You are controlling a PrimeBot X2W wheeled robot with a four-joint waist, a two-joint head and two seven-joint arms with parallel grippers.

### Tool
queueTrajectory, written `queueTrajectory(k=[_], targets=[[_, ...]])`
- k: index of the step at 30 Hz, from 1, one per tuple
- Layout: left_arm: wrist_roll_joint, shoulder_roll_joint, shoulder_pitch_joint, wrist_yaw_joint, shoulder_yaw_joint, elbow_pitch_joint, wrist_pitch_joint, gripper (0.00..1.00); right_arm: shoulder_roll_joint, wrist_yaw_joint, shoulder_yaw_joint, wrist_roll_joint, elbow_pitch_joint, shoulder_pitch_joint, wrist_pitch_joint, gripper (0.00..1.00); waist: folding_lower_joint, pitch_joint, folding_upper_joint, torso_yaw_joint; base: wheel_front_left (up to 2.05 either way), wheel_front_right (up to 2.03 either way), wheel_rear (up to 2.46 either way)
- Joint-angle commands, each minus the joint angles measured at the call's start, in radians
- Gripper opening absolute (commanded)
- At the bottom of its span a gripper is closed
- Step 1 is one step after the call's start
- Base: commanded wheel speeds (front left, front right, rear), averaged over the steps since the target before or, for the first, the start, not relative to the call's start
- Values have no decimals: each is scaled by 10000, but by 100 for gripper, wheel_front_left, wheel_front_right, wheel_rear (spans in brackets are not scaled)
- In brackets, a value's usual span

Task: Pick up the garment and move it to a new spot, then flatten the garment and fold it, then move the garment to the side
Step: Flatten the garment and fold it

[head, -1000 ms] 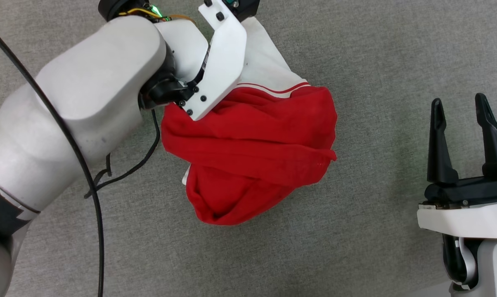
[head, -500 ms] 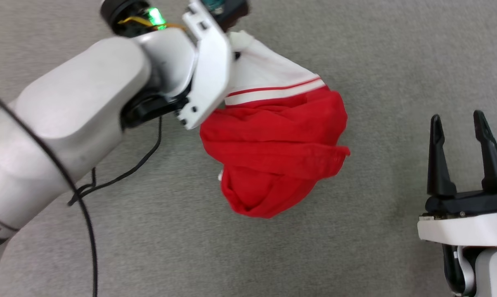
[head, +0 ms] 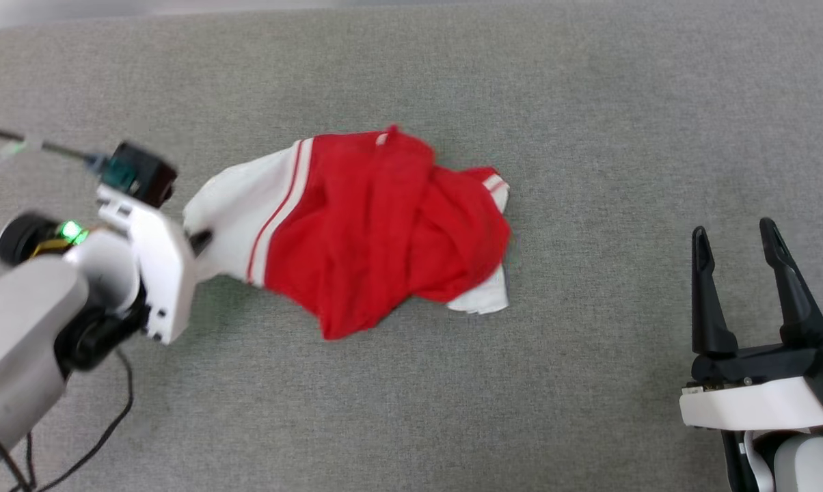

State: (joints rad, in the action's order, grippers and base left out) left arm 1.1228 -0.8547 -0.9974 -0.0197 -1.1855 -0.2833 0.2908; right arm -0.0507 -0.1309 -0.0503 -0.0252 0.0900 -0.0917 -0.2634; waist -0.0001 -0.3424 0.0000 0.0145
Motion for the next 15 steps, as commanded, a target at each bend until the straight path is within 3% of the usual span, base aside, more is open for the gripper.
queueTrajectory(k=[1, 7, 8, 9, 10, 15], targets=[[140, -110, 347, -119, 20, -151, -150, 0, 9, 3, 20, 49, -49, 146, -20, 100, 1, 31, 0, 27, 0, 0, 0], [660, 25, 1357, -145, -83, -865, -498, 0, 9, 3, 34, 153, -157, 234, -20, 100, 1, 164, 0, 43, 0, 0, 0], [653, 102, 1364, -138, -46, -980, -616, 7, 9, 3, 35, 170, -179, 263, -20, 100, 1, 215, 0, 53, 0, 0, 0], [555, 153, 1293, -136, -19, -1072, -752, 48, 9, 3, 40, 166, -202, 276, -20, 100, 1, 280, 0, 66, 0, 0, 0], [439, 180, 1147, -175, 31, -1172, -924, 100, 9, 3, 43, 172, -217, 289, -20, 100, 1, 353, 0, 81, 0, 0, 0], [-280, 141, 455, -442, 239, -1129, -1662, 100, 9, 3, 66, 95, -275, 484, -20, 100, 1, 781, 0, 149, 0, 0, 0]])
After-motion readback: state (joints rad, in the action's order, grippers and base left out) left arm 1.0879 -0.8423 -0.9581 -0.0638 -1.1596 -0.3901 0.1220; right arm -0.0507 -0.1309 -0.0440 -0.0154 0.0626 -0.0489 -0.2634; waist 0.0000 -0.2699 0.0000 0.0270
